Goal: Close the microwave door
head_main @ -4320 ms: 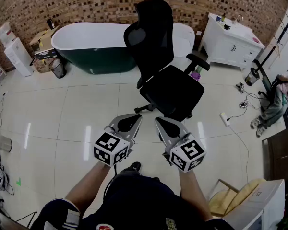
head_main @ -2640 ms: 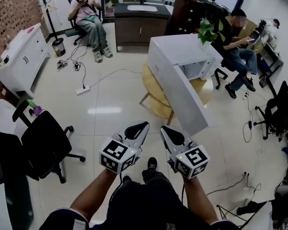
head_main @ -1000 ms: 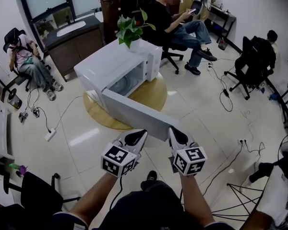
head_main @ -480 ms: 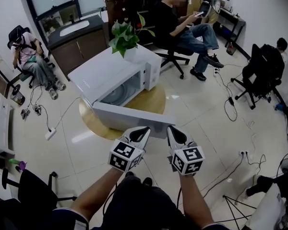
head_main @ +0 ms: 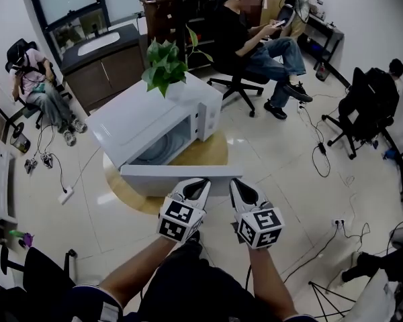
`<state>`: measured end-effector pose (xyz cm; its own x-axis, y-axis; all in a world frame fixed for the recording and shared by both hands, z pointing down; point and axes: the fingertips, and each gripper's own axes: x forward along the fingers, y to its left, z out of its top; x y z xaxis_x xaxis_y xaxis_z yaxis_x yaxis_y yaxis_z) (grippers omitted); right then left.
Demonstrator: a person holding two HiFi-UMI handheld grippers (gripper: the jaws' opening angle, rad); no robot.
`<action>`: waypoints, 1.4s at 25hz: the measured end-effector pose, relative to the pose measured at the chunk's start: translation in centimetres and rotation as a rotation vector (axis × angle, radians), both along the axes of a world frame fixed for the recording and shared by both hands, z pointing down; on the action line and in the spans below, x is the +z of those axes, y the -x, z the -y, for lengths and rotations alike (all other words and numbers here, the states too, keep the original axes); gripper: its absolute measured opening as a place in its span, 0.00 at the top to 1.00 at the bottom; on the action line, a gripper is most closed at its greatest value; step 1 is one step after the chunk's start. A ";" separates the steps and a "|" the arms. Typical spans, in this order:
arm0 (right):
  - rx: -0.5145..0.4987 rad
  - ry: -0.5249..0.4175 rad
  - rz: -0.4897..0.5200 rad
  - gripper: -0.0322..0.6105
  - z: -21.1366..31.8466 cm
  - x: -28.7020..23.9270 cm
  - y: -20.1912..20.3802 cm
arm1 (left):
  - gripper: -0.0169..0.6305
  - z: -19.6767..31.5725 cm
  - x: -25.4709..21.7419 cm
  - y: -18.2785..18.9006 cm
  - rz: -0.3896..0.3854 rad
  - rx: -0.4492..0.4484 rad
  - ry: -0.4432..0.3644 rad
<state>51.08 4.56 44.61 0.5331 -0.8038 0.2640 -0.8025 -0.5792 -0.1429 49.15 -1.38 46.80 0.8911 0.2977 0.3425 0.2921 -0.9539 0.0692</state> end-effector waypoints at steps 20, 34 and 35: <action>-0.023 0.000 -0.040 0.95 3.8 -1.6 -7.1 | 0.96 7.0 0.1 -10.0 -0.020 -0.163 -0.012; -0.022 0.002 -0.047 0.95 5.3 -2.1 -9.7 | 0.96 10.5 -0.1 -12.7 -0.062 -0.287 -0.050; -0.021 0.001 -0.046 0.95 5.3 -2.0 -9.7 | 0.96 10.5 -0.1 -12.7 -0.061 -0.284 -0.055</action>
<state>60.76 -0.76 42.56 0.5279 -0.8145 0.2407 -0.8202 -0.5625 -0.1045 61.89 -11.93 46.72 0.9556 0.0155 0.2943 0.0146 -0.9999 0.0053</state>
